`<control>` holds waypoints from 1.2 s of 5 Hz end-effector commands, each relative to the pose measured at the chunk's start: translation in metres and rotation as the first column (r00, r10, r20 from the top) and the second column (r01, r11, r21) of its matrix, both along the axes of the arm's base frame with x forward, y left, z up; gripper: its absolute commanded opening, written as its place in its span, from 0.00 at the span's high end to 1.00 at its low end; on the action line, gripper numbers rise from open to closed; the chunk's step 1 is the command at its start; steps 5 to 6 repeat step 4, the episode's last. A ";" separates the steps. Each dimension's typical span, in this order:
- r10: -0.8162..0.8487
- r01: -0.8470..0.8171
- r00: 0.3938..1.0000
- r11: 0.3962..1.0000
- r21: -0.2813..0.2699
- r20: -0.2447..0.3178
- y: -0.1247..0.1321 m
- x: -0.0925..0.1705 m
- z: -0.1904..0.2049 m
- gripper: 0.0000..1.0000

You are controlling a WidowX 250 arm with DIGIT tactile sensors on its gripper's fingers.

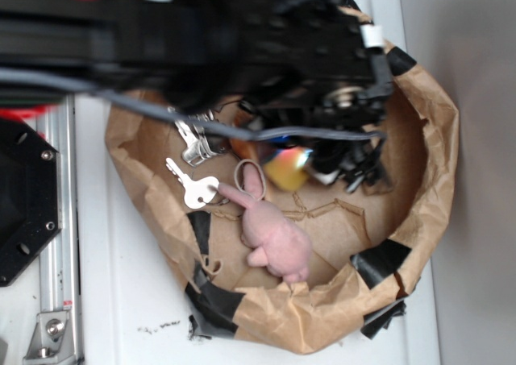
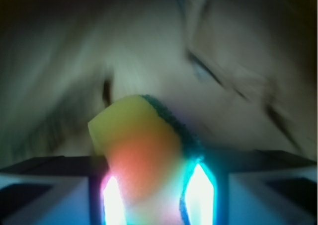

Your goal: Grab the green sponge.

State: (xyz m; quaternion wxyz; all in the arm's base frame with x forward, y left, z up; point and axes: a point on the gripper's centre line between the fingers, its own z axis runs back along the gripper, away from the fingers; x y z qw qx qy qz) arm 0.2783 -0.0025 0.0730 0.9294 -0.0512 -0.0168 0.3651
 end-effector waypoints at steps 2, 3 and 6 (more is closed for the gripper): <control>-0.423 0.408 0.887 0.906 0.114 0.184 -0.001 -0.014 0.113 1.00; -0.386 0.368 0.897 0.922 0.120 0.214 0.004 -0.012 0.125 1.00; -0.364 0.342 0.918 0.927 0.153 0.155 0.009 -0.011 0.123 1.00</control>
